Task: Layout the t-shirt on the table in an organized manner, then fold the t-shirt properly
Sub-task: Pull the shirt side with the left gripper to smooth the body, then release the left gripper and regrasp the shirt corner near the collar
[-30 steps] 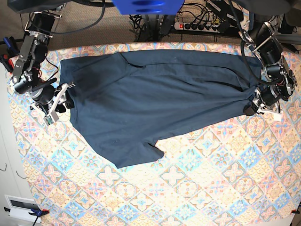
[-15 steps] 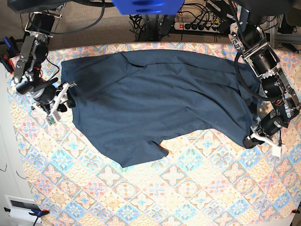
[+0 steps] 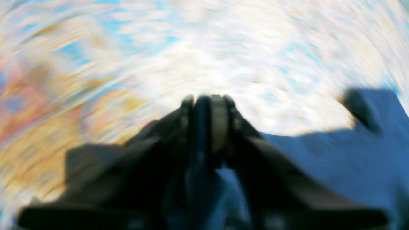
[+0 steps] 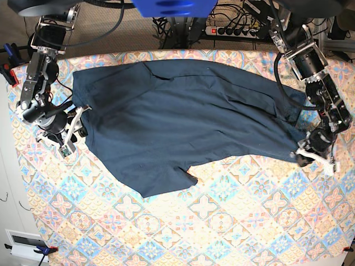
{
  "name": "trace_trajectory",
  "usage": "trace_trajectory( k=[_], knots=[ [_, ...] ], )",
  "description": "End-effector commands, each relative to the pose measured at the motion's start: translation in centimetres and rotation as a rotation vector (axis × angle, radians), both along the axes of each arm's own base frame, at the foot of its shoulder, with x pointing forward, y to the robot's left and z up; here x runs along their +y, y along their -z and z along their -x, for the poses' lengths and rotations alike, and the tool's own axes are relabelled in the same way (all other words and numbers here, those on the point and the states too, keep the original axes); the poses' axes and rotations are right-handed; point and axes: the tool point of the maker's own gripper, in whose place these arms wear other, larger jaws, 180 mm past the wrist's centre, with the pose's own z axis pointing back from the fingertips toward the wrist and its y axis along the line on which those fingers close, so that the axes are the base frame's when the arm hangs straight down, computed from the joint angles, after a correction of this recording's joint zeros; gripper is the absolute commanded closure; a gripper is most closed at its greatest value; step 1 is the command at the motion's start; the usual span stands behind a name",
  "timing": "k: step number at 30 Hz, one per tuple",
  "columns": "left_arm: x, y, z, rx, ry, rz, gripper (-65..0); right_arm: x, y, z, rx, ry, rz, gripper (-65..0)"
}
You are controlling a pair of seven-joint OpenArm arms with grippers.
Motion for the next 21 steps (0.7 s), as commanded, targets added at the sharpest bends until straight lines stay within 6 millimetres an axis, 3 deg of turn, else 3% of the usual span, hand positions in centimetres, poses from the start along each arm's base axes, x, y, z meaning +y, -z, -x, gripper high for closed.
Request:
trace_trajectory(
  k=[1,5,9,12,14,17,21],
  knots=[
    [1.2,-1.8,-1.0,-0.059,-0.037,-0.016,-20.8,0.1,-2.5,-2.1,-0.089,-0.018,0.002,-21.0],
    [3.9,-1.2,-0.5,-0.051,-0.168,-0.022,-34.4,1.8,-4.9,-4.6,-0.155,-0.070,0.006,-21.0],
    [4.9,-0.1,1.2,-0.032,-0.215,-0.005,-45.1,2.3,-4.6,-4.8,-0.145,-0.085,0.003,-21.0],
    [5.4,-0.5,3.4,-0.050,-0.233,0.012,-45.9,2.2,-4.6,-4.8,-0.143,-0.084,0.003,-21.0],
    [4.8,-1.1,5.3,-0.039,-0.208,0.043,-45.9,2.2,-4.6,-4.8,-0.143,-0.084,0.003,-21.0],
    [3.3,-1.0,9.9,0.044,-0.150,0.064,-44.5,2.3,-4.6,-4.7,-0.144,-0.085,0.004,-21.0],
    [4.5,-0.3,14.3,0.091,-0.188,0.047,-42.7,2.3,-4.6,-4.8,-0.145,-0.086,0.004,-21.0]
  ],
)
